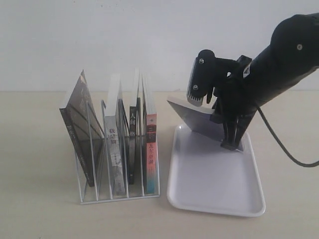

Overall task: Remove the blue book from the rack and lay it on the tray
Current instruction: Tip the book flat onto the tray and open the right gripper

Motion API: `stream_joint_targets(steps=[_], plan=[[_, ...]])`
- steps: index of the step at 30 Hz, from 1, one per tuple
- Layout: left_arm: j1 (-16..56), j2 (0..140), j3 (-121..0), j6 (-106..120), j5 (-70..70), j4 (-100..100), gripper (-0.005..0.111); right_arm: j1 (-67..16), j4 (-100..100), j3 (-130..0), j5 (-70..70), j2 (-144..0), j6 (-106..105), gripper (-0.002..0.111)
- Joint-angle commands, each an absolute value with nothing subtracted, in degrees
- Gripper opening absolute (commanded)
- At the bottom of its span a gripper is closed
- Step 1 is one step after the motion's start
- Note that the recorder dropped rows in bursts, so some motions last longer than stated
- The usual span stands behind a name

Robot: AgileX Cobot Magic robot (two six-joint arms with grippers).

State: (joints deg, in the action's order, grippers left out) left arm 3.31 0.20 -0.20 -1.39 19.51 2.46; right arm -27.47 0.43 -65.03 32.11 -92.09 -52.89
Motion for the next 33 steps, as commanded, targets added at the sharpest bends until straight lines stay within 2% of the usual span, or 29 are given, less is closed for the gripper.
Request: stream_joint_targets(steps=[1,18,19,23,28,31,33], plan=[[3.08,0.00,0.00,-1.88,19.49,2.29,0.006,-27.05,-0.71,-65.14,38.07,-92.55,-55.09,0.000],[3.08,0.00,0.00,-1.88,19.49,2.29,0.006,-27.05,-2.08,-64.51,39.34,-95.42,-58.83,0.001],[3.08,0.00,0.00,-1.88,19.49,2.29,0.006,-27.05,-2.06,-64.51,38.94,-95.74,-58.70,0.004],[3.08,0.00,0.00,-1.88,19.49,2.29,0.006,-27.05,-1.63,-64.51,38.69,-96.66,-58.61,0.036],[3.08,0.00,0.00,-1.88,19.49,2.29,0.006,-27.05,-1.60,-64.51,37.98,-96.66,-55.79,0.044],[3.08,0.00,0.00,-1.88,19.49,2.29,0.006,-27.05,-1.60,-64.51,37.51,-96.66,-53.87,0.065],[3.08,0.00,0.00,-1.88,19.49,2.29,0.006,-27.05,-1.60,-64.51,37.51,-96.66,-53.40,0.068]])
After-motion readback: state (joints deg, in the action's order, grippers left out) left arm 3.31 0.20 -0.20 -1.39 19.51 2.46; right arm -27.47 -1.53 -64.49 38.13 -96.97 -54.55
